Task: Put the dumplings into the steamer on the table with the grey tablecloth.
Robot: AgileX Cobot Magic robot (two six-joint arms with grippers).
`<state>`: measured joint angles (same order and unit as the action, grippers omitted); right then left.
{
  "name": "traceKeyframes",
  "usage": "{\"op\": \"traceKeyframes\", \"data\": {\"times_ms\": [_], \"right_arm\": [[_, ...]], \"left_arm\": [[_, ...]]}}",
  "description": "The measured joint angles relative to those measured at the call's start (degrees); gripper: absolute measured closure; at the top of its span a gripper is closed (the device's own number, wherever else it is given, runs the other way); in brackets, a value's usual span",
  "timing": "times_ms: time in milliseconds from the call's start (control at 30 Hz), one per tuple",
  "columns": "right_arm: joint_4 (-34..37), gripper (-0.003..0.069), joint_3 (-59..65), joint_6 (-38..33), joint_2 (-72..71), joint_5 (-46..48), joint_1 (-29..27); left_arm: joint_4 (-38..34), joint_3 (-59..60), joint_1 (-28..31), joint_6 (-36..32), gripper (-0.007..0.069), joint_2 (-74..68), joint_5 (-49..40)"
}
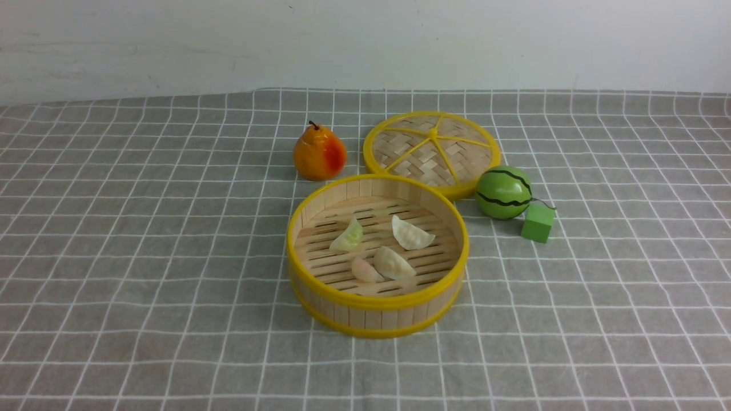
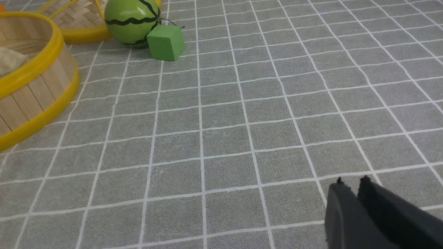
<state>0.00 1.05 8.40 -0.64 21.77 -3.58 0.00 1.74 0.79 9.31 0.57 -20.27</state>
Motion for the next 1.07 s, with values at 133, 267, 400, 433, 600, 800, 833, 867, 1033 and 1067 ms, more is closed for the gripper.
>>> {"op": "traceKeyframes", "data": {"times_ms": [133, 267, 400, 433, 600, 800, 833, 867, 1033, 1067], "right_arm": [[0.0, 0.0589, 0.0, 0.0, 0.0, 0.0, 0.0], [0.0, 0.0583, 0.0, 0.0, 0.0, 0.0, 0.0], [0.0, 0.0579, 0.0, 0.0, 0.0, 0.0, 0.0], [0.0, 0.0577, 0.0, 0.0, 0.0, 0.0, 0.0], [0.0, 0.0569, 0.0, 0.0, 0.0, 0.0, 0.0], [0.0, 0.0562, 0.0, 0.0, 0.0, 0.0, 0.0], [0.0, 0.0561, 0.0, 0.0, 0.0, 0.0, 0.0], [0.0, 0.0561, 0.0, 0.0, 0.0, 0.0, 0.0], [0.0, 0.0554, 0.0, 0.0, 0.0, 0.0, 0.0], [0.0, 0.0553, 0.0, 0.0, 0.0, 0.0, 0.0]], "left_arm": [[0.0, 0.0, 0.0, 0.0, 0.0638, 0.0, 0.0], [0.0, 0.0, 0.0, 0.0, 0.0638, 0.0, 0.0], [0.0, 0.0, 0.0, 0.0, 0.0638, 0.0, 0.0], [0.0, 0.0, 0.0, 0.0, 0.0638, 0.0, 0.0], [0.0, 0.0, 0.0, 0.0, 0.0638, 0.0, 0.0], [0.0, 0.0, 0.0, 0.0, 0.0636, 0.0, 0.0], [0.0, 0.0, 0.0, 0.0, 0.0635, 0.0, 0.0], [0.0, 0.0, 0.0, 0.0, 0.0635, 0.0, 0.0], [0.0, 0.0, 0.0, 0.0, 0.063, 0.0, 0.0], [0.0, 0.0, 0.0, 0.0, 0.0629, 0.0, -0.04]]}}
